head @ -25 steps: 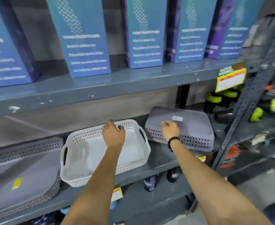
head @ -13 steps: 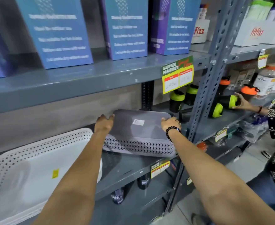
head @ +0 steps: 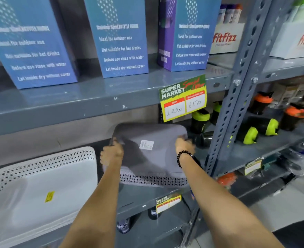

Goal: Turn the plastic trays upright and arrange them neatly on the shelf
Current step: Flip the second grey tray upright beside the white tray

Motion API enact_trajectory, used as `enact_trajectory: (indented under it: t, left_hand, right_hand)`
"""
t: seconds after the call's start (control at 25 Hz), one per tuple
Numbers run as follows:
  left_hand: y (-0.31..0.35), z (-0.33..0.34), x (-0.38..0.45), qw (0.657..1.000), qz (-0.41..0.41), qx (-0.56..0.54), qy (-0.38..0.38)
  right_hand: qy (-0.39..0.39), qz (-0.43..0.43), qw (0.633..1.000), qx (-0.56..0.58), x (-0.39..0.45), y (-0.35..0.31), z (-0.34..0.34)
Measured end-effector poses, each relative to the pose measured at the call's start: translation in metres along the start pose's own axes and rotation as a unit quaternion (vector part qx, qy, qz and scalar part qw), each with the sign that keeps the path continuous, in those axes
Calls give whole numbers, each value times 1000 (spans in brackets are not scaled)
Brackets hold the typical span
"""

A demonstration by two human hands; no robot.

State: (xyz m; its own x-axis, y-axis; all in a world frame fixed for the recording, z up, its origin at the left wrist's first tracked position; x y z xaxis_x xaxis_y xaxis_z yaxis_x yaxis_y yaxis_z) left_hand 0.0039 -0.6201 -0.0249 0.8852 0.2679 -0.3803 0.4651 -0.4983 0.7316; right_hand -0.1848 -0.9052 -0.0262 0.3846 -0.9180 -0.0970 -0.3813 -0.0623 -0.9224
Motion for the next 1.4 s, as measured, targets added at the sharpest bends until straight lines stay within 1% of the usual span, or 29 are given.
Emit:
enact_trajectory:
  t: [0.04,0.08,0.12,0.16,0.2,0.24,0.32,0.36,0.48,0.56,0.6,0.64,0.68,0.72,0.8,0.84,0.92,0.96,1.08,1.24,1.32,1.4]
  left_hand:
    - [5,-10,-11,997,16,-74,12]
    - [10,-22,-20,985,37,-169,23]
    - [10,-34,-27,963,52,-262,24]
    - [7,-44,-31,944,58,-325,20]
    - [0,-51,-28,932,52,-360,6]
    - [-9,-57,-23,925,32,-379,-6]
    - [-31,-63,-7,926,-27,-374,-38]
    - [-37,-67,0,933,-41,-355,-48]
    - [-44,-76,5,950,-40,-298,-87]
    - [-44,-84,4,972,-5,-227,-67]
    - [-43,-88,2,982,22,-181,-48]
    - [-40,-92,-3,990,50,-130,-29]
    - [-38,-94,-9,994,75,-74,-11]
    - [-38,-94,-15,995,93,-20,4]
    - [-44,-88,-22,991,111,69,22]
    - [-47,-84,-25,988,119,97,33]
    - [-51,-80,-30,982,137,119,54]
    - [-51,-79,-31,980,144,121,64]
    - [-51,-79,-33,977,160,120,79]
    - [-51,-77,-33,975,163,130,74]
    - [-49,-78,-35,973,172,135,76]
    - [-50,-82,-37,971,182,126,85]
  right_hand:
    - [30,-16,995,93,2,-6,-7]
    - [54,-36,982,179,4,-14,-14]
    - [69,-28,963,257,8,-14,-20]
    - [71,-10,940,334,7,-13,-21]
    - [62,7,918,391,7,-12,-20]
    - [54,7,905,421,7,-12,-21]
    - [12,7,914,406,2,-11,-20]
    - [-6,32,915,401,-1,-1,-14]
    - [-44,98,913,394,10,32,7]
    - [-50,114,928,351,2,31,4]
    - [-57,103,945,304,-1,24,-1]
    - [-56,83,967,233,-4,17,-9]
    - [-65,54,987,135,-2,15,-14]
    - [-69,25,997,33,-3,11,-21]
    - [-98,2,991,-86,-8,11,-22]
    - [-117,0,987,-109,-9,20,-18]
    - [-144,-34,973,-178,-15,25,-13]
    - [-149,-35,971,-183,-16,26,-11]
    - [-131,-18,981,-141,-12,27,-11]
    - [-128,-22,979,-160,-8,34,-9]
    - [-82,-54,974,-206,-10,33,-11]
    - [-36,-140,951,-275,-17,16,-6]
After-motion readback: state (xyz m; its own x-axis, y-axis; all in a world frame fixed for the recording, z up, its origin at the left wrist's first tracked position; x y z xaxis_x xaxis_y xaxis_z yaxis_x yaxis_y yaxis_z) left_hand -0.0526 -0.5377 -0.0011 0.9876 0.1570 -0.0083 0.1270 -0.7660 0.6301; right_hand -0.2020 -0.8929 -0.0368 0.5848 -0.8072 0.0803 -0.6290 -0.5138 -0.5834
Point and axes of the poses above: each hand's wrist, its own x-axis towards the middle knuckle, its own z-axis out of the palm, y = z × x, the point moved 10 cm from there along x, towards the middle knuckle, and after that the axes turned 13 degrees about -z, right-handed, at the moved point
